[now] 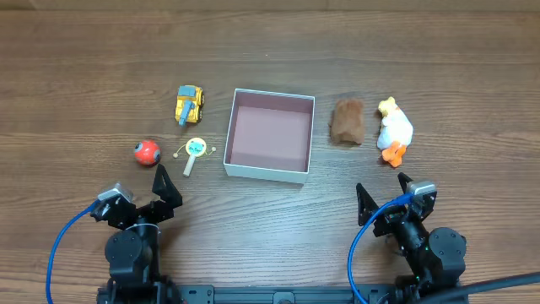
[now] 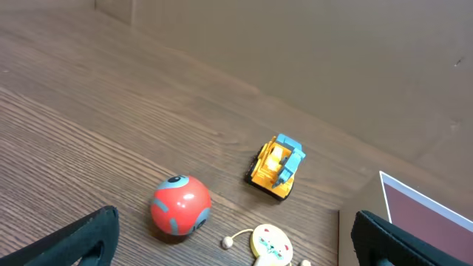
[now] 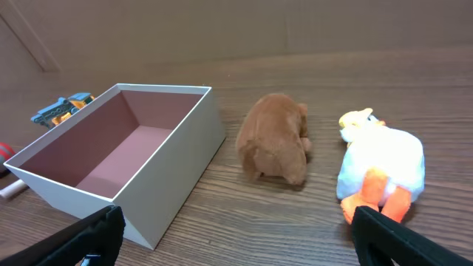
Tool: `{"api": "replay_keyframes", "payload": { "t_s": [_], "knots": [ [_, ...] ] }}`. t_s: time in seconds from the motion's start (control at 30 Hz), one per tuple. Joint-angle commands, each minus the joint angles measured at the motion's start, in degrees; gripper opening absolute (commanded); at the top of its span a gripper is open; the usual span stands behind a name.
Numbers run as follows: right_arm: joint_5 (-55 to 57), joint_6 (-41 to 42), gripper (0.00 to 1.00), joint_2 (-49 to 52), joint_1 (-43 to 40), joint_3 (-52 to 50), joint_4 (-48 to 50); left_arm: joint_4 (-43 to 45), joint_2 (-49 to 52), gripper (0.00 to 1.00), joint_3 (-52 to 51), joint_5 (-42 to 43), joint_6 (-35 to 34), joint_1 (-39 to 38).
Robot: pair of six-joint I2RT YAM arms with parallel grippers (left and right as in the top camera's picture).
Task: Pack container
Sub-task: 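Move both arms forward from rest toward the toys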
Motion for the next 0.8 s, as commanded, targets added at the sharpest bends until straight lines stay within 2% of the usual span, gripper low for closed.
{"api": "replay_keyframes", "payload": {
  "t_s": [0.0, 0.4, 0.5, 0.57, 0.7, 0.77],
  "knots": [
    [0.17, -0.39, 1.00, -0.68, 0.24, -0.28, 0.02, 0.15, -0.37, 1.00, -0.50, 0.50, -0.81, 0.33],
    [0.17, -0.37, 1.00, -0.68, 0.24, -0.28, 0.04, 0.13, -0.37, 1.00, -0.50, 1.18, -0.81, 0.33],
    [-0.72, 5.99, 1.00, -0.68, 0.24, -0.28, 0.00, 0.02, -0.37, 1.00, -0.50, 1.46, -0.52, 0.33],
    [-0.74, 6.25, 1.00, -0.68, 0.24, -0.11, 0.11, -0.20, -0.33, 1.00, -0.42, 4.55, 0.17, 0.33],
    [-0.68, 6.03, 1.00, 0.90, 0.24, 4.63, -1.31, -4.26, 1.55, 1.00, 2.97, 7.74, 2.23, 0.33],
    [-0.63, 6.03, 1.00, 6.05, 0.24, 10.10, -4.15, -7.89, 6.32, 1.00, 8.41, 7.65, 2.27, 0.33]
  ]
}}
